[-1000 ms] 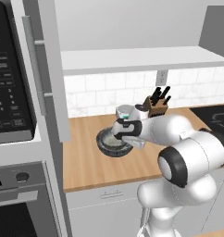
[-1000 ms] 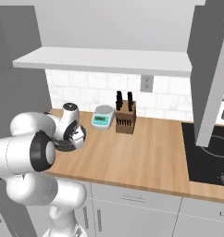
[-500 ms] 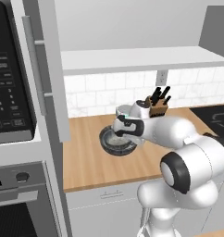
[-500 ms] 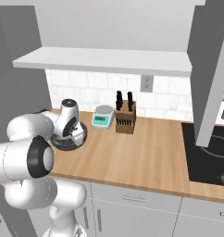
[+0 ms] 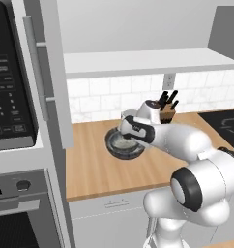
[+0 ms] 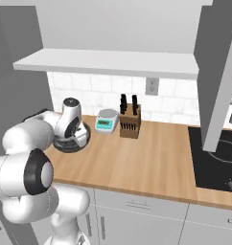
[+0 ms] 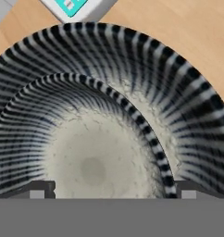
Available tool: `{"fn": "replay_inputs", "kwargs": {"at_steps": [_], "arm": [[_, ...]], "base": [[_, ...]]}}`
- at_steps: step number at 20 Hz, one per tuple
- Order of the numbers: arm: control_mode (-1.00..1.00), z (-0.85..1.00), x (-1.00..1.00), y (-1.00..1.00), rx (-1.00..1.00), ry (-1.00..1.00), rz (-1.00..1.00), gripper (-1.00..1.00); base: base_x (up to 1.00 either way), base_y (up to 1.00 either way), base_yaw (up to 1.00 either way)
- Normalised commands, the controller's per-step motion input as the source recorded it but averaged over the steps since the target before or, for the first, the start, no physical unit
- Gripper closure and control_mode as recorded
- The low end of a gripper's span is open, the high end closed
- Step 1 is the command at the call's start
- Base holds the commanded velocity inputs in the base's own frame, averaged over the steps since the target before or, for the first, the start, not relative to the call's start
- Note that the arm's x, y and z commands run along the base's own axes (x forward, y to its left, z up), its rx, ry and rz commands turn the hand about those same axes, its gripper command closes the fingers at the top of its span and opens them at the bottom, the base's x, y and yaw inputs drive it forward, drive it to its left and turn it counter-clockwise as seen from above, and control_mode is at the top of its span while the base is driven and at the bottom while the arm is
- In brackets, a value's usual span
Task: Pick up the bowls on the counter and stack them on top of one another in the open cabinet. Place the smaller bowl on top of the larger bowl.
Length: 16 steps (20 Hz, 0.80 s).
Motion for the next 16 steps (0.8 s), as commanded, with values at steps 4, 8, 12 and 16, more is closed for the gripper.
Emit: {"fn": "replay_inputs", "kwargs": {"at_steps": [4,8,12,16], "arm": [[-1.00,0.02,-0.17,-0.28,0.04,0.00,0.00,-1.00],[-1.00,-0.42,-0.02,-0.01,0.01,0.02,0.00,-1.00],[-1.00,-0.71,0.04,0.00,0.00,0.05,0.00,-1.00],[-1.00,-0.69,0.21,0.12,0.00,0.06,0.00,-1.00]], "base": [[0.00,0.00,0.00],[0.00,0.00,0.00],[0.00,0.00,0.00],[0.00,0.00,0.00]]}}
